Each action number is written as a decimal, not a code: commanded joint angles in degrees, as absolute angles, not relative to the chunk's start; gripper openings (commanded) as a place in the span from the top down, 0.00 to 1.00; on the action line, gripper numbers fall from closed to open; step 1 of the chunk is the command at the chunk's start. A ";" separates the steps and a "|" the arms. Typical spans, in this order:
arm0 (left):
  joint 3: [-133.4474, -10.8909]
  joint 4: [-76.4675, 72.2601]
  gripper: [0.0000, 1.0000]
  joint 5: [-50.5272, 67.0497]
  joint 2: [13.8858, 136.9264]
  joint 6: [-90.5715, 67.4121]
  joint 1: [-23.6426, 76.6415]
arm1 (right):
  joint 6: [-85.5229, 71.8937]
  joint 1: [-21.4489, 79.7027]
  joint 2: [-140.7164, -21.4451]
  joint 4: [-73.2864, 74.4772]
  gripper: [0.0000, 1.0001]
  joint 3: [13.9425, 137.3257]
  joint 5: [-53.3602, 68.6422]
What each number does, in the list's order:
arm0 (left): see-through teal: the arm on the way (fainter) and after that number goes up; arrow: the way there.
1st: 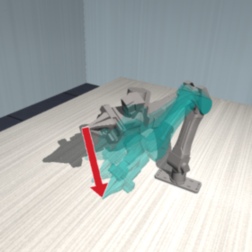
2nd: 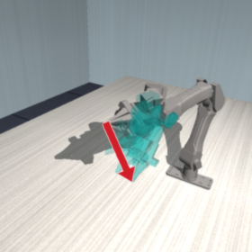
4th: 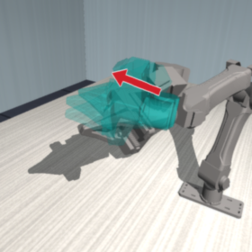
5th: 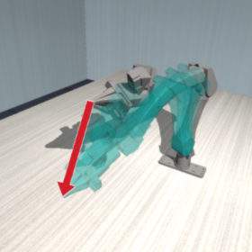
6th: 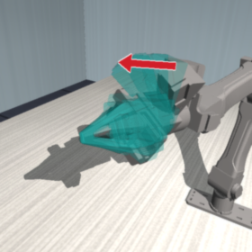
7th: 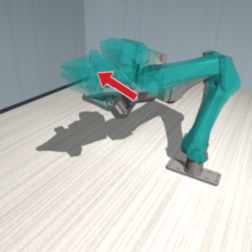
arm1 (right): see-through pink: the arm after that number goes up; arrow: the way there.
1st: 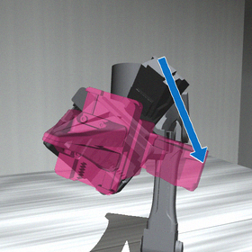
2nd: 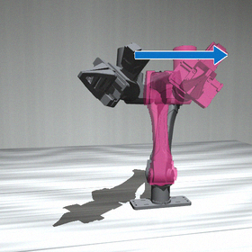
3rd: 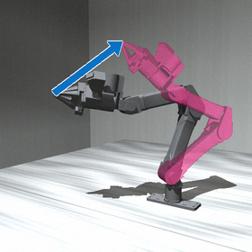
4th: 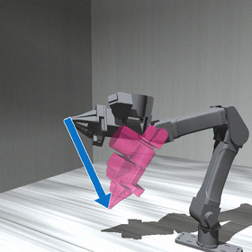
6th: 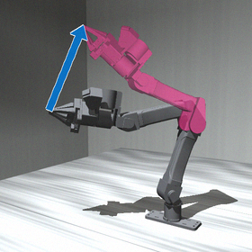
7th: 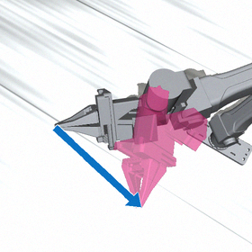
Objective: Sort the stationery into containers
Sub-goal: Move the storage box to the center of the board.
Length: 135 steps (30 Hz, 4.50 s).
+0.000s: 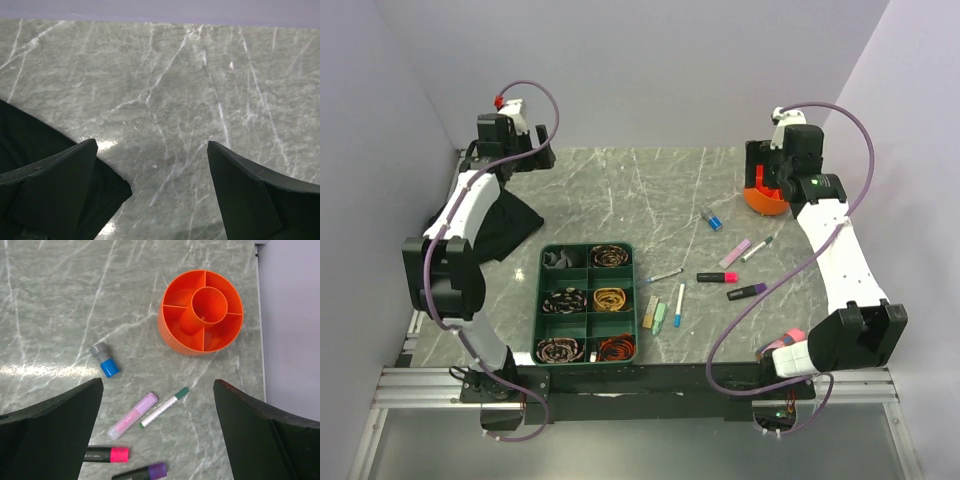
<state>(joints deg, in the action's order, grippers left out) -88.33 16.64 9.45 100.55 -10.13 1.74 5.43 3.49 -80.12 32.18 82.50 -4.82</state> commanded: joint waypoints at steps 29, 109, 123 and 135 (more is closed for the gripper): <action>-91.06 26.72 0.01 -9.23 102.13 1.14 2.46 | 11.78 -3.69 -118.73 43.42 0.45 116.36 14.77; -81.21 25.05 0.01 -9.93 97.82 0.62 4.22 | 30.22 21.79 -116.90 39.72 1.00 109.96 29.18; -82.00 25.14 0.01 -9.05 98.44 0.35 4.22 | 41.57 25.04 -114.52 47.89 0.98 107.05 27.08; -82.00 22.95 0.01 -9.15 96.78 -1.15 4.31 | 39.04 25.31 -101.10 50.09 0.44 105.91 26.54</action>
<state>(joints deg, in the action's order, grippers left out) -81.76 26.35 -9.98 100.31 0.12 3.99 40.34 25.26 -112.49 49.87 105.62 26.17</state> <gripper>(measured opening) 0.995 0.552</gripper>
